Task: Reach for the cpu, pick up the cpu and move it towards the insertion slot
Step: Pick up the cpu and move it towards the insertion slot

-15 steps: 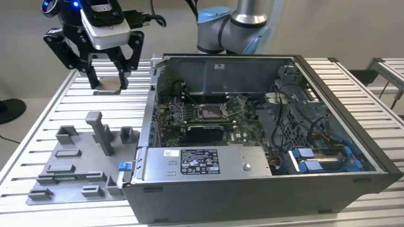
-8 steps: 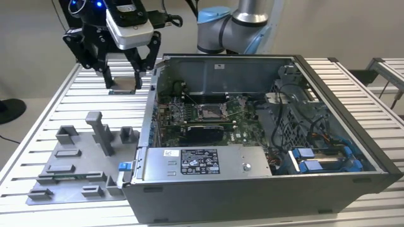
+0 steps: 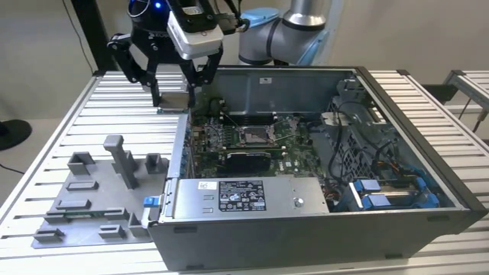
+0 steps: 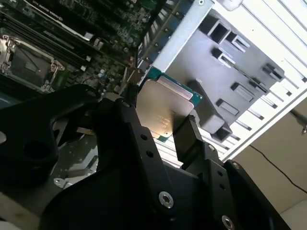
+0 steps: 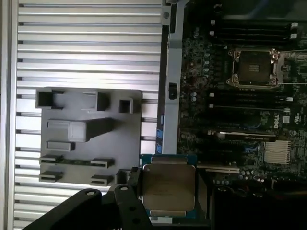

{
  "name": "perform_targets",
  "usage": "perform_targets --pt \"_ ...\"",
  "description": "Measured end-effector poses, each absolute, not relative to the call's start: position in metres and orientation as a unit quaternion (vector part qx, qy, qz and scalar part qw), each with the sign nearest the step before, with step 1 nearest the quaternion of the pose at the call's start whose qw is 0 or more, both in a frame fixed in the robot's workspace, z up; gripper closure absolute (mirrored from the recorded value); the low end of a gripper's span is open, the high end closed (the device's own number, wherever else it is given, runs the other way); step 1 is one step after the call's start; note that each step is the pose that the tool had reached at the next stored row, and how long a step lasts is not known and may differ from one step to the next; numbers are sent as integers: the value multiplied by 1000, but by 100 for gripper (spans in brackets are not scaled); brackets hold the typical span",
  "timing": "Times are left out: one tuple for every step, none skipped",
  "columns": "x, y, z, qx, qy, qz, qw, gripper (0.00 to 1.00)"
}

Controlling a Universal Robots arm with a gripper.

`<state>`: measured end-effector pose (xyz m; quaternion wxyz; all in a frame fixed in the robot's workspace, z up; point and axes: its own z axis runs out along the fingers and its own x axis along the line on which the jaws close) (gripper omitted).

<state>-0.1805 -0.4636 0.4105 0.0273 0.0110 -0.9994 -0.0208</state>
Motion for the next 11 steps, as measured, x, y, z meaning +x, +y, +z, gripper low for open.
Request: perform_targets --pt "-176 -464 411 11 -999 -21 27 100" --pt "-171 -464 411 11 -999 -21 28 100" --pt "-167 -464 411 11 -999 -21 28 100" --pt "-162 -464 411 11 -999 -21 28 100" --pt "-157 -464 411 11 -999 -21 28 100" --pt "-153 -464 411 11 -999 -21 29 100" --pt "-148 -464 411 11 -999 -21 29 100" --pt "-144 -464 411 11 -999 -21 29 100" --pt "-140 -464 411 11 -999 -21 29 100" --pt "-135 -464 411 11 -999 -21 29 100" --pt "-130 -464 411 11 -999 -21 30 100"
